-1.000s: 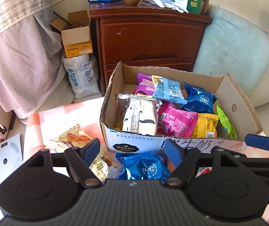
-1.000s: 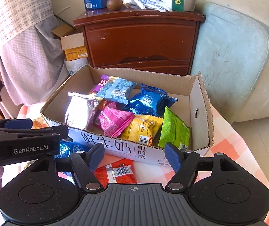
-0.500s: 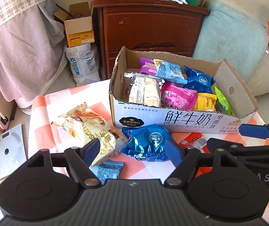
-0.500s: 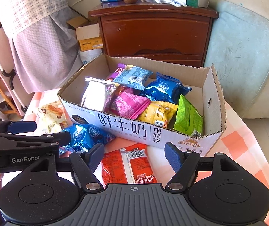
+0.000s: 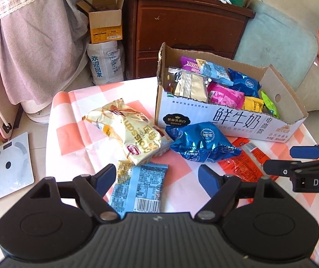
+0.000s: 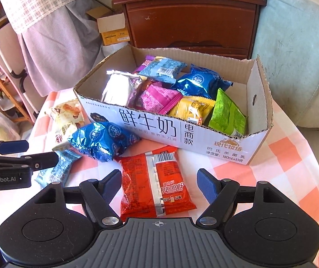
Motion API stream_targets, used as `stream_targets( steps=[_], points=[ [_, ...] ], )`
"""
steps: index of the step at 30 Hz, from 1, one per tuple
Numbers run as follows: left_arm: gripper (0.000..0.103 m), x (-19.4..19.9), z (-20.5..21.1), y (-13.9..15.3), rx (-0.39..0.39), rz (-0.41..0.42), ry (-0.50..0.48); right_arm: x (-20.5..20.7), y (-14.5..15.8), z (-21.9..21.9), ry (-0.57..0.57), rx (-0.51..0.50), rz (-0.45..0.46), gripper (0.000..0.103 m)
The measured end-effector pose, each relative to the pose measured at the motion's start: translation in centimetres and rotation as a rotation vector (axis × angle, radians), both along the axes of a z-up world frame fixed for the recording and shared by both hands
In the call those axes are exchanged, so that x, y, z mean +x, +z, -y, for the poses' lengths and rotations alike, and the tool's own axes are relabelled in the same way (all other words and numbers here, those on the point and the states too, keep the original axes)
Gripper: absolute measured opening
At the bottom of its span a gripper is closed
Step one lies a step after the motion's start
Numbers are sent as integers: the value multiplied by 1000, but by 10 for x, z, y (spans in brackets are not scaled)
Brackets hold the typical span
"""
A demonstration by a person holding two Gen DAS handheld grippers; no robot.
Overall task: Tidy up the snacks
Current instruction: 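Withdraw both grippers from the box toward the red bag and light blue bag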
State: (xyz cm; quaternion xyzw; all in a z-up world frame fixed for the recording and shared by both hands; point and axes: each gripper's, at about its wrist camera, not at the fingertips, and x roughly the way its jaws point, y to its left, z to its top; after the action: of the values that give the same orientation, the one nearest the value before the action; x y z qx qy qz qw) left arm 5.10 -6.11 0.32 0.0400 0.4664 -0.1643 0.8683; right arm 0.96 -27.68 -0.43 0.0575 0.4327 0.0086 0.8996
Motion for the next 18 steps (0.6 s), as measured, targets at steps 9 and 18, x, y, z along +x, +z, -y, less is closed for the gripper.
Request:
stream_targets(
  steps=[9, 18],
  points=[
    [81, 5, -17, -32, 67, -55, 12, 9, -21, -7, 12, -2, -75, 88],
    [81, 9, -11, -49, 89, -84, -21, 24, -36, -13, 2, -18, -122, 88]
  ],
)
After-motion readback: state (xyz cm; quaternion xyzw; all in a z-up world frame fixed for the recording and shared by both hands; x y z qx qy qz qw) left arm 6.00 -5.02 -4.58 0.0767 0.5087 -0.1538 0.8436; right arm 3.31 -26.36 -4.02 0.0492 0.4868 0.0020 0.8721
